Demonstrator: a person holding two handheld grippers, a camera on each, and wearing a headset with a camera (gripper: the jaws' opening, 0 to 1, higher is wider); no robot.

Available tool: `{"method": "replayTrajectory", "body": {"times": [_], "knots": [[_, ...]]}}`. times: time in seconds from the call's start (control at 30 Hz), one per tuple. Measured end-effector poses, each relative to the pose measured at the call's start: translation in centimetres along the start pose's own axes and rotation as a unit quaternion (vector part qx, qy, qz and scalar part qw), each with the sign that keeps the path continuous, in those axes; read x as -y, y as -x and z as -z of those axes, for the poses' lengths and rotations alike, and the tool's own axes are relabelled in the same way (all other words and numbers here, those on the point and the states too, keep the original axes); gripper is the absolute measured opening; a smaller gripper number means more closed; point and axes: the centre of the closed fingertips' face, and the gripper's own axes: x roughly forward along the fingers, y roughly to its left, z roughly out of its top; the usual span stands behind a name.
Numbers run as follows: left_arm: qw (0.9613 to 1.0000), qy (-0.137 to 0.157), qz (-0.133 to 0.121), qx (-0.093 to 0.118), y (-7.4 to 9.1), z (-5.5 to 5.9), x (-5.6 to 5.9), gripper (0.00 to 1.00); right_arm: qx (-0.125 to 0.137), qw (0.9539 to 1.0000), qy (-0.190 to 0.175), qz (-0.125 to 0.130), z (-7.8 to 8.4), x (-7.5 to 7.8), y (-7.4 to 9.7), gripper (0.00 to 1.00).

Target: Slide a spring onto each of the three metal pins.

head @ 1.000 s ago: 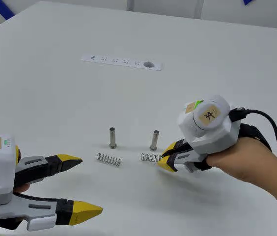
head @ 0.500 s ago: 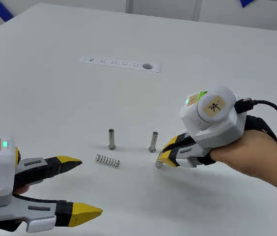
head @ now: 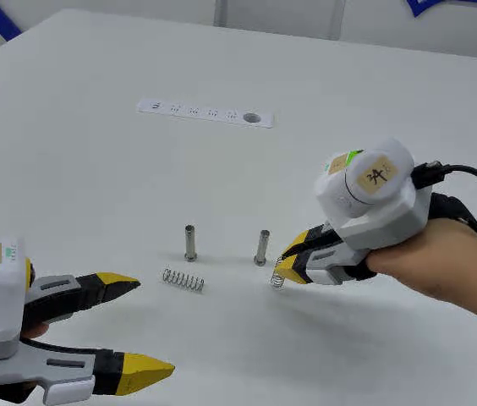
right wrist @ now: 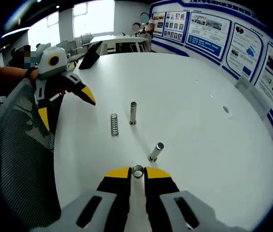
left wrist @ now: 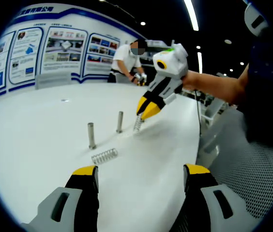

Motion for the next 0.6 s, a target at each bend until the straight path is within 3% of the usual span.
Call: {"method": "replayTrajectory", "body": {"times": [0.33,0.6], "knots": [[1.0000,0.000,-0.001,0.004,0.0,-0.1,-0.1,0.73,0.013,0.9998,0.004,0.011,-2.1,1.1,1.9,0.12],[1.0000,0.000,-0.003,0.007,0.1,-0.2,-0.1,0.73,0.026,0.9994,0.009,0.020,-3.9,2.1,2.4,0.12]]}}
